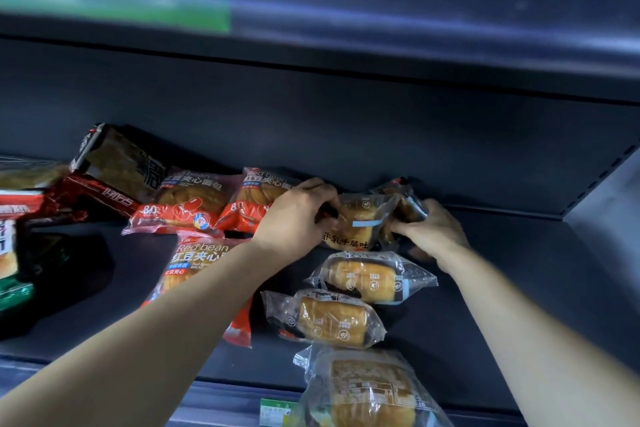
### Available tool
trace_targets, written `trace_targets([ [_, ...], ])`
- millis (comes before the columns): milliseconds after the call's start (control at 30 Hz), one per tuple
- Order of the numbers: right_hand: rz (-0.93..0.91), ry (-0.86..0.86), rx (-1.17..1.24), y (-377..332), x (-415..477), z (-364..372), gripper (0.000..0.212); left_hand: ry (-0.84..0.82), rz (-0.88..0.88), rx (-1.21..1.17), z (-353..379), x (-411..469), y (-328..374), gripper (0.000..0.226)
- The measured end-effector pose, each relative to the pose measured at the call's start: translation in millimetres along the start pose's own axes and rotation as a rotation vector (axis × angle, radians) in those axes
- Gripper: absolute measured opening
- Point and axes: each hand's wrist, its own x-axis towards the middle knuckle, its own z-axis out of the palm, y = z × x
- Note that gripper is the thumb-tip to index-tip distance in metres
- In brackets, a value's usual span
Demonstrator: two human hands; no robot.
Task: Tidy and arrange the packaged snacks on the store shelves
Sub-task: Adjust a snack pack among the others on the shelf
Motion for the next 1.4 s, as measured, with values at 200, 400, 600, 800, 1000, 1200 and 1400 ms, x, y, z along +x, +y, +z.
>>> trace_targets([
  [200, -0.667, 0.26, -0.424, -14.3, -0.6, 13.7, 0.081, 0.014, 0.032, 0.022, 0.3, -2.5, -1.7, 0.016],
  [400, -0.542, 0.284, -0.203, -11.0, 10.7, 20.8, 0.096, 0.016, 0.037, 0.067, 4.2, -3.7, -3.6, 0.023],
  [600, -0.499, 0.413, -0.007, -7.7, 17.0, 25.9, 0.059, -0.144, -0.005, 0.089, 9.2, -1.0, -0.8, 0.062],
  [800, -0.192, 0.228, 0.511, -17.0, 26.8, 23.1, 0.026, -0.254, -0.057, 0.091, 12.0, 7.4, 0.7, 0.058],
  [1000, 0.014, -0.098, 0.813, -13.0, 19.2, 23.2, 0.029, -0.292, -0.106, 0.064, 20.1, 11.7, -0.5, 0.061],
  [1200, -0.025, -0.038, 0.761, -7.9, 5.8, 12.4, 0.029, -0.23, -0.156, -0.028, 15.2, 10.6, -3.6, 0.058],
  [1400, -0.01, -0.047, 0.543, 3.9, -18.4, -13.4, 0.018, -0.078, -0.329, -0.28, -14.8, 1.4, 3.5, 0.035],
])
